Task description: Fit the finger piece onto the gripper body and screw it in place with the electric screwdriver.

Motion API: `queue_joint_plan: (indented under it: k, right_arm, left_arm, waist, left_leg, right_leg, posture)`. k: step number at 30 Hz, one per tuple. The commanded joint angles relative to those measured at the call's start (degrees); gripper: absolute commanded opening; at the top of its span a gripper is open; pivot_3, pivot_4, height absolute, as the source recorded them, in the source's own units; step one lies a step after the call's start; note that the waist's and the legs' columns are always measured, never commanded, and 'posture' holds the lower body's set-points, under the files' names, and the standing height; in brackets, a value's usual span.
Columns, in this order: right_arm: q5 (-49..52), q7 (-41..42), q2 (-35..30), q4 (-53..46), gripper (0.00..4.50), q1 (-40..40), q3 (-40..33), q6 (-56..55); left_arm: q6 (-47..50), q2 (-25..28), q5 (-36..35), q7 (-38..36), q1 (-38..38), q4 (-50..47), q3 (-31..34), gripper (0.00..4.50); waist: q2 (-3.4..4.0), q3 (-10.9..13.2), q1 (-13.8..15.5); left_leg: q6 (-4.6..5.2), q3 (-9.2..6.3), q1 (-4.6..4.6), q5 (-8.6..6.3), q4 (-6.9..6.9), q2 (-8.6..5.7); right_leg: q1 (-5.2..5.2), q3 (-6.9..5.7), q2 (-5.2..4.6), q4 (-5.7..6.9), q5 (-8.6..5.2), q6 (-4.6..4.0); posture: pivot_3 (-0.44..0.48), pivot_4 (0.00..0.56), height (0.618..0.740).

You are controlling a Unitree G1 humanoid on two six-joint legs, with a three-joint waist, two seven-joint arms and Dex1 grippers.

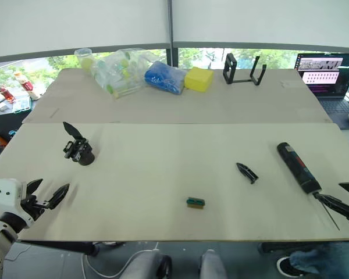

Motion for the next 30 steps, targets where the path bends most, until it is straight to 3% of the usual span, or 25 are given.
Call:
queue_joint_plan:
  k: [1,8,14,24,30]
  right_arm:
    - [0.6,0.0,-1.7,-3.9,4.48,-1.2,-0.6,-0.2]
    - [8.7,-0.2,-1.1,-29.9,4.48,-5.5,4.4,12.2]
    - [14.8,-1.1,-0.2,-42.5,4.48,-13.3,12.3,20.4]
    - [17.6,-6.2,6.1,-50.8,4.48,-23.4,22.7,25.1]
    - [17.4,-7.6,7.6,-51.8,4.48,-23.5,24.4,25.1]
  left_arm:
    - [-0.9,-0.3,0.0,0.7,-0.4,-1.7,0.4,4.50]
    - [-1.0,-0.4,1.4,2.0,-5.4,1.4,-2.4,4.50]
    - [-2.6,0.1,3.5,1.9,-11.6,7.1,-4.7,4.50]
    - [-7.7,-2.2,7.4,3.7,-23.3,19.3,-9.7,4.50]
    - [-13.1,-3.3,10.1,3.7,-29.9,28.8,-12.6,4.50]
  waist:
    - [0.00,0.0,0.0]
    - [0.07,0.0,-0.5]
    - [0.04,0.0,0.0]
    - [-0.15,0.0,0.2]
    - [-0.26,0.0,0.5]
  left_leg:
    - [0.00,0.00,0.00,0.00,0.00,0.00]
    - [-0.02,0.00,-0.02,0.01,0.01,0.09]
    - [0.19,-0.01,-0.11,0.07,0.08,0.05]
    - [-0.11,-0.06,-0.22,0.36,0.13,0.00]
    - [-0.13,-0.11,-0.31,0.43,0.16,-0.02]
  right_leg:
    - [0.00,0.00,0.00,0.00,0.00,0.00]
    - [-0.06,0.00,0.08,0.08,0.00,0.00]
    - [-0.11,-0.05,0.06,0.05,0.00,0.01]
    - [-0.18,-0.14,0.04,0.07,0.03,0.02]
    - [-0.24,-0.26,0.04,0.09,0.04,0.03]
  posture:
    - [0.000,0.150,0.740]
    - [0.000,0.150,0.740]
    - [0.000,0.150,0.740]
    - [0.000,0.150,0.740]
    - [0.000,0.150,0.740]
